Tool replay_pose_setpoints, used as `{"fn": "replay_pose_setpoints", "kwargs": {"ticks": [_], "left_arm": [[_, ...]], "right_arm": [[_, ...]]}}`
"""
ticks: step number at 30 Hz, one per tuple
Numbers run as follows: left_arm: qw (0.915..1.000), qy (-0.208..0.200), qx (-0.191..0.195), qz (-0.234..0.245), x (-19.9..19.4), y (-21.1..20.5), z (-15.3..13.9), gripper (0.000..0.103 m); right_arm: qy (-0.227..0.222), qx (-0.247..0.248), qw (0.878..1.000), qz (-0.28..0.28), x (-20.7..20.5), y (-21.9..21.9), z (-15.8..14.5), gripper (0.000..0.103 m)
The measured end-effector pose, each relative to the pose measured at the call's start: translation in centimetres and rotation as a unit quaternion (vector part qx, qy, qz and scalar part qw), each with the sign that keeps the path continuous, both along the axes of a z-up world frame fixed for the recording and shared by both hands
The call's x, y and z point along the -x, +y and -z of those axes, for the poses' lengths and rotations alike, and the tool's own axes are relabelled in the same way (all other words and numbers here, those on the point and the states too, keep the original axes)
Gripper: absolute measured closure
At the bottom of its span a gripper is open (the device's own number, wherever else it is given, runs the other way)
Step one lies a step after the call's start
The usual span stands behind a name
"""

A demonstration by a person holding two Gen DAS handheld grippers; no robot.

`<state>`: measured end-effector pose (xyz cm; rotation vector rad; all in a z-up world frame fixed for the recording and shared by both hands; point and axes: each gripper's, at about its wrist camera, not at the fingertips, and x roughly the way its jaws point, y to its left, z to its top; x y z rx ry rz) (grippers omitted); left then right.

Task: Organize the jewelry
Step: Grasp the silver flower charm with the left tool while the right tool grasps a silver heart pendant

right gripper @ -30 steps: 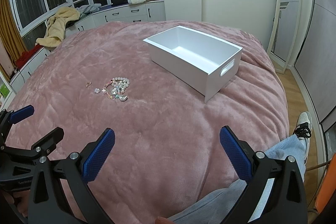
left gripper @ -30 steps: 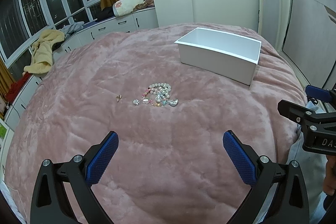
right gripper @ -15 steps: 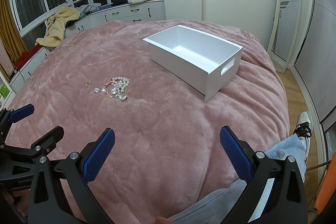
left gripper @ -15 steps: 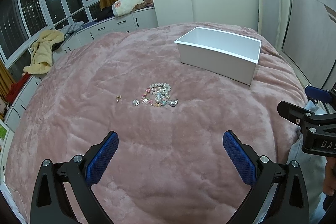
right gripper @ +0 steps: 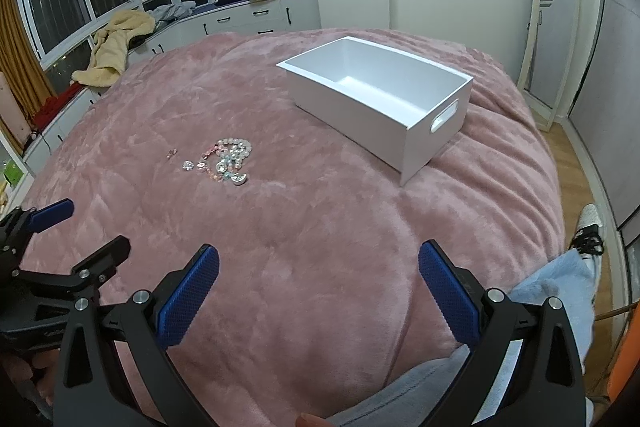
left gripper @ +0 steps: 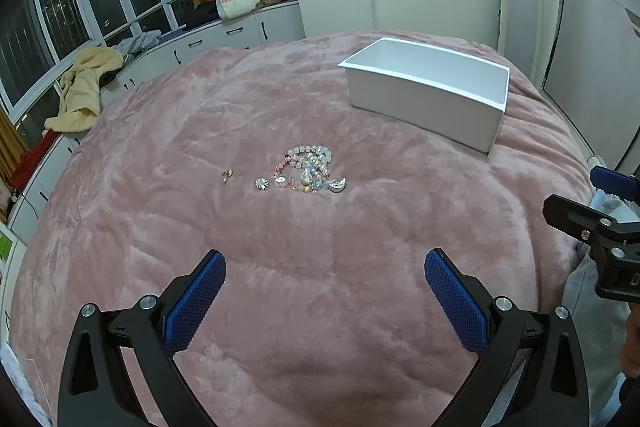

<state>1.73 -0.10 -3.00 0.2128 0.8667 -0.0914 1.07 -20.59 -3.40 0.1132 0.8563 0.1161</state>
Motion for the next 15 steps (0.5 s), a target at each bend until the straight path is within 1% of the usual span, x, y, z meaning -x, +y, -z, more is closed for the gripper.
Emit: {"fn": "replay_pose_setpoints", "kwargs": {"ticks": [3, 5, 7, 12, 15], "left_arm": [[0.9999, 0.006, 0.001, -0.010, -0.8, 0.4, 0.8, 0.002], [0.9997, 0.013, 0.015, -0.014, -1.5, 0.9, 1.4, 0.002], [0.9995, 0.017, 0.020, -0.019, -2.0, 1.2, 1.9, 0.002], [0.9990, 0.020, 0.017, -0.036, -4.0, 2.1, 3.4, 0.002], [0.9988, 0.022, 0.020, -0.038, -5.2, 2.8, 4.0, 0.002]], "right_arm": [[0.003, -0.013, 1.000, -0.011, -0.5, 0.2, 0.8, 0.005], [0.007, -0.021, 1.000, -0.018, -1.0, 0.5, 1.6, 0.005], [0.008, -0.029, 0.999, -0.026, -1.6, 0.7, 2.1, 0.005], [0.010, -0.030, 0.999, -0.043, -3.8, 1.7, 3.4, 0.005], [0.011, -0.036, 0.998, -0.058, -5.4, 2.4, 4.2, 0.005]]}}
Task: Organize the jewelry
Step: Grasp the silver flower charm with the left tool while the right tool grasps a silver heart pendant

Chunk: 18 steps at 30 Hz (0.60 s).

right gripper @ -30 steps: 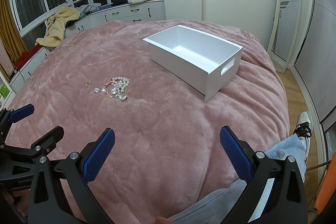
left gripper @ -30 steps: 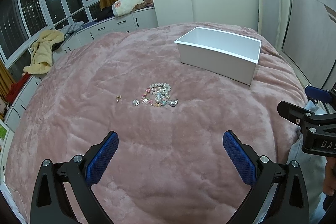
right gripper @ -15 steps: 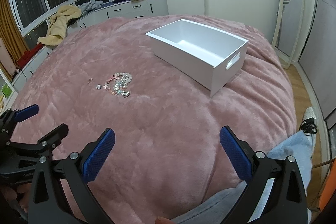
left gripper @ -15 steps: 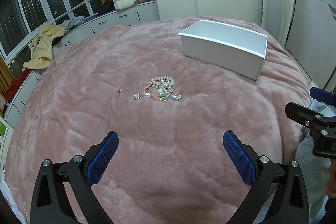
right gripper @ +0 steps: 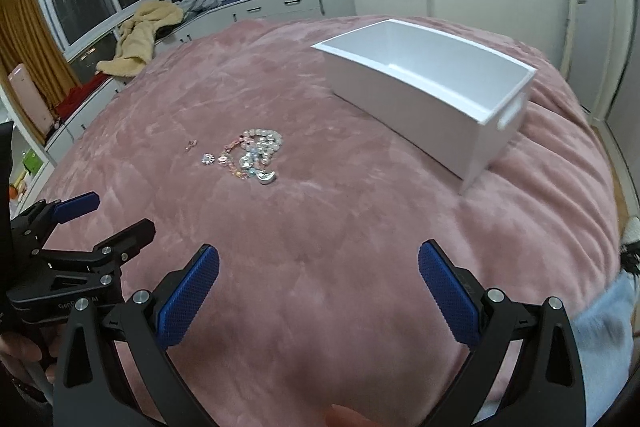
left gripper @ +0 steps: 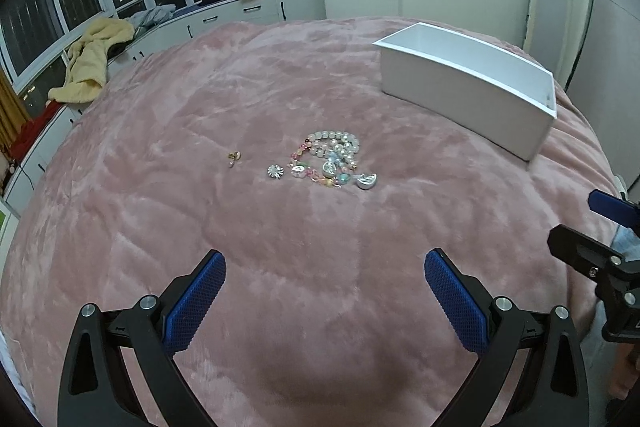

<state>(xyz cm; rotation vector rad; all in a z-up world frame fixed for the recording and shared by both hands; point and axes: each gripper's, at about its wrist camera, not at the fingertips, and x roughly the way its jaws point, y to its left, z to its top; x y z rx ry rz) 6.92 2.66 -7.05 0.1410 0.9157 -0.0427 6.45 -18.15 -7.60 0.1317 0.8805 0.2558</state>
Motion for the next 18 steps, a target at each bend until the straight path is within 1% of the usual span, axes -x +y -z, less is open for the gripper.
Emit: {"fn": "replay_pose_setpoints", "kwargs": {"ticks": [4, 7, 11, 15, 18], "left_arm": [[1.0000, 0.000, 0.002, 0.004, -1.5, 0.8, 0.8, 0.002], [0.9999, 0.003, 0.006, 0.014, -2.8, 1.5, 1.9, 0.002], [0.9997, -0.005, -0.008, 0.023, -4.5, 2.5, 3.2, 0.002], [0.9993, -0.024, -0.020, 0.023, -6.0, 3.5, 4.6, 0.002], [0.9991, -0.031, -0.014, 0.027, -7.2, 4.2, 5.8, 0.002]], "right_arm": [[-0.002, -0.021, 1.000, -0.020, -2.4, 1.2, 1.3, 0.005], [0.009, -0.021, 0.999, -0.035, -4.6, 2.4, 3.1, 0.005], [0.018, -0.002, 0.998, -0.056, -7.0, 4.3, 5.0, 0.005], [0.012, 0.023, 0.998, -0.065, -8.6, 5.7, 6.1, 0.005], [0.003, 0.025, 0.997, -0.067, -9.6, 6.1, 6.8, 0.005]]}}
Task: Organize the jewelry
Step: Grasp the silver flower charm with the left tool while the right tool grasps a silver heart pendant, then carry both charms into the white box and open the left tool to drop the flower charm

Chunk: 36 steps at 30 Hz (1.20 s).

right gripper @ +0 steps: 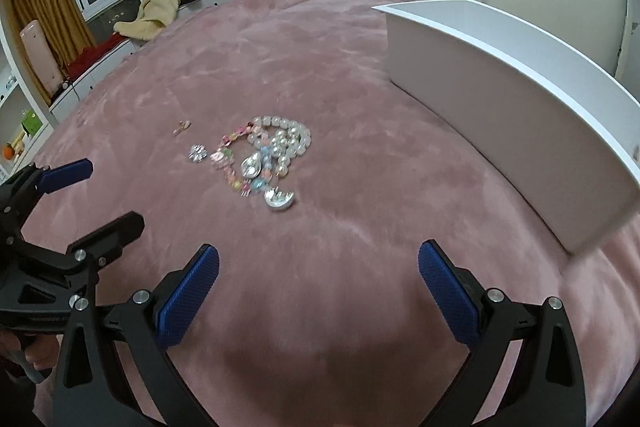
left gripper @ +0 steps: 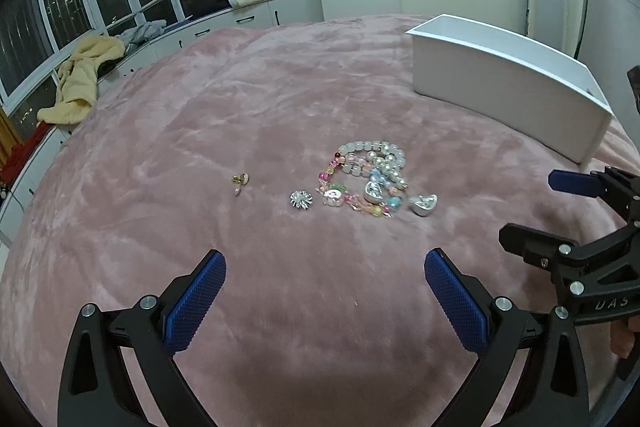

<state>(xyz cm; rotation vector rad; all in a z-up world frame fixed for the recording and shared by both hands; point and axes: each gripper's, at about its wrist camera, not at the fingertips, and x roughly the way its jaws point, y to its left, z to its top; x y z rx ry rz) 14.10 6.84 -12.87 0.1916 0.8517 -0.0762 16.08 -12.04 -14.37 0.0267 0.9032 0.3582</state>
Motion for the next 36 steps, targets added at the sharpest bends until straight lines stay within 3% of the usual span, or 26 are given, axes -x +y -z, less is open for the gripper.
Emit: {"fn": "replay_pose_setpoints", "kwargs": {"ticks": [4, 9, 15, 17, 20, 24, 29, 36], "left_arm": [[0.9999, -0.005, 0.009, 0.000, -1.7, 1.1, 1.3, 0.002], [0.9996, 0.007, 0.029, -0.001, -4.3, 2.4, 2.7, 0.003], [0.9950, 0.002, 0.097, 0.027, -6.8, 3.5, 3.5, 0.003], [0.9941, 0.013, 0.105, 0.023, -7.9, 3.6, 4.3, 0.009], [0.9927, 0.032, 0.113, 0.025, -9.1, 3.7, 5.5, 0.029], [0.9938, 0.035, 0.102, 0.028, -9.8, 3.2, 6.3, 0.039], [0.9935, 0.038, 0.101, 0.038, -9.5, 2.9, 6.5, 0.062], [0.9932, 0.040, 0.102, 0.040, -8.5, 2.7, 6.4, 0.074]], "right_arm": [[-0.024, -0.029, 0.999, -0.005, -1.3, 0.1, 1.4, 0.005], [-0.060, -0.026, 0.998, -0.024, -2.2, 1.0, 2.3, 0.005], [-0.044, -0.059, 0.996, -0.045, -4.2, 2.1, 4.0, 0.005], [-0.038, -0.062, 0.996, -0.047, -4.7, 2.4, 4.6, 0.007], [-0.032, -0.065, 0.996, -0.052, -5.2, 3.0, 5.1, 0.022], [-0.029, -0.066, 0.996, -0.053, -5.6, 3.2, 5.5, 0.035], [-0.014, -0.089, 0.994, -0.062, -5.9, 2.9, 5.9, 0.075], [-0.016, -0.098, 0.992, -0.080, -5.6, 3.1, 6.0, 0.078]]}}
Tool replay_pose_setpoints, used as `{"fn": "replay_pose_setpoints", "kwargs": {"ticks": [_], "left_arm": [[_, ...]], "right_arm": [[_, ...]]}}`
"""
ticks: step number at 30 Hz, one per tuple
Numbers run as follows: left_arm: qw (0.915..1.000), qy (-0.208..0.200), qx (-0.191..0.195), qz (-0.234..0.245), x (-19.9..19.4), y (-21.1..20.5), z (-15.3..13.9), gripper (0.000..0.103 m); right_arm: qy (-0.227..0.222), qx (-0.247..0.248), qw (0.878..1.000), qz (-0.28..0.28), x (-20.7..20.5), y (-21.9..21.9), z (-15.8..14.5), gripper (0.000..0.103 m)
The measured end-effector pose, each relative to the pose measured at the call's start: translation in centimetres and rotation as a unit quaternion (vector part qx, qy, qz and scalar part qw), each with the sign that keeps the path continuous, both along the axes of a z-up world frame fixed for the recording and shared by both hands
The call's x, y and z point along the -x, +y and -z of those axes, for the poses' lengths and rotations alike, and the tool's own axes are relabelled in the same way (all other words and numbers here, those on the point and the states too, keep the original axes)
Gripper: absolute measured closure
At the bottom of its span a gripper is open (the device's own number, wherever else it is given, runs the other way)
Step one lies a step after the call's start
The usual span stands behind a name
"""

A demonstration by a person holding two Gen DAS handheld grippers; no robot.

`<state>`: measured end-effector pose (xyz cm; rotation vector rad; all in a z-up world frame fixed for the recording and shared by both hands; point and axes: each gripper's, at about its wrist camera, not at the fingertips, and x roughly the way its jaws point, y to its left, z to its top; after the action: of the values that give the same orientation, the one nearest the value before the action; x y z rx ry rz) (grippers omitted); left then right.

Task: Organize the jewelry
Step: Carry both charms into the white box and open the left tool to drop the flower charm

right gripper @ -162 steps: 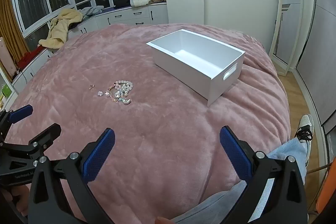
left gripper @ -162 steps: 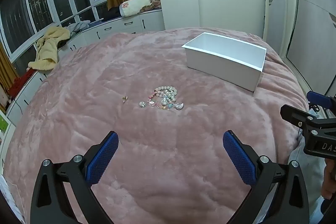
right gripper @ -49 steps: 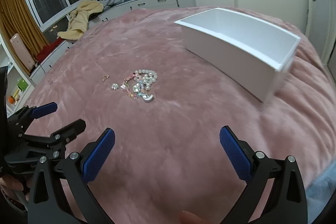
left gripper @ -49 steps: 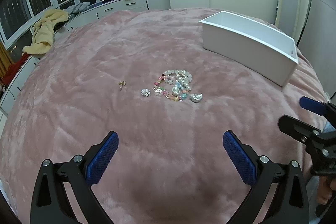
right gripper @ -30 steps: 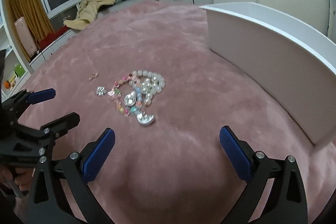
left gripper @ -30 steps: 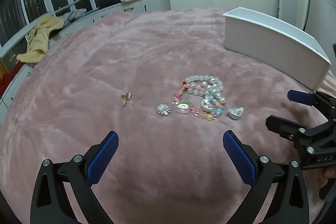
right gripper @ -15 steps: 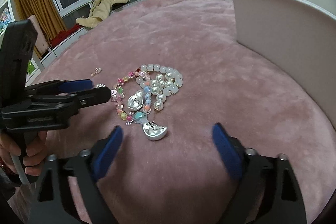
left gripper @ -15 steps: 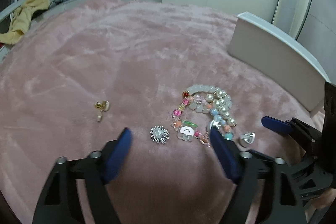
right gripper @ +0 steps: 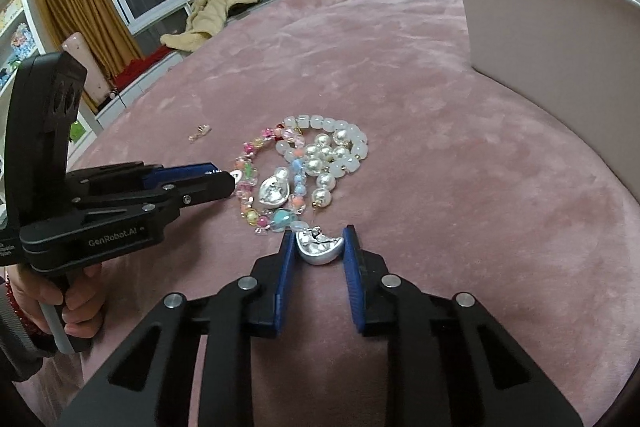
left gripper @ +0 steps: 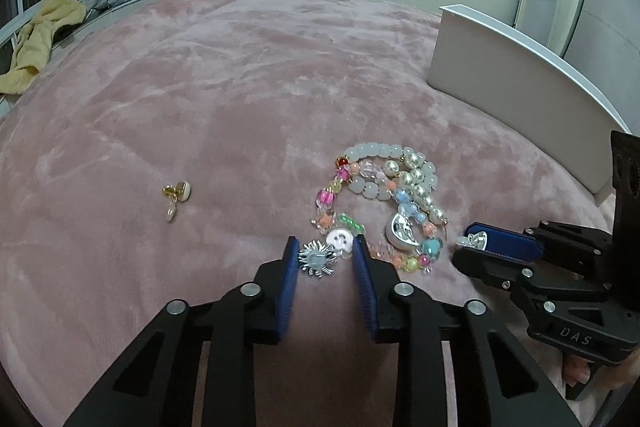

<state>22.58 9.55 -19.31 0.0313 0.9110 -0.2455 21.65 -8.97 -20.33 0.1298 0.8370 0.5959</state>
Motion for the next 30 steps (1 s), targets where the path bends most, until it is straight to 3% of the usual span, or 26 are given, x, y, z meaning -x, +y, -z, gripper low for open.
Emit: {"fn": "replay_pose_setpoints", "kwargs": {"ticks": [2, 15, 30], "left_arm": [[1.0000, 0.003, 0.001, 0.000, 0.1, 0.1, -0.1, 0.080], [0.9998, -0.006, -0.009, 0.016, 2.4, -0.6, -1.4, 0.081], [0.9990, -0.040, -0.001, 0.019, 4.4, -1.3, -5.9, 0.081]], "right_arm": [[-0.002, -0.006, 1.000, 0.002, 0.1, -0.2, -0.1, 0.079], [-0.014, -0.014, 1.000, 0.024, 1.6, -1.4, -1.6, 0.079], [-0.029, 0.009, 0.999, 0.037, 3.3, -3.1, -4.2, 0.079]]}}
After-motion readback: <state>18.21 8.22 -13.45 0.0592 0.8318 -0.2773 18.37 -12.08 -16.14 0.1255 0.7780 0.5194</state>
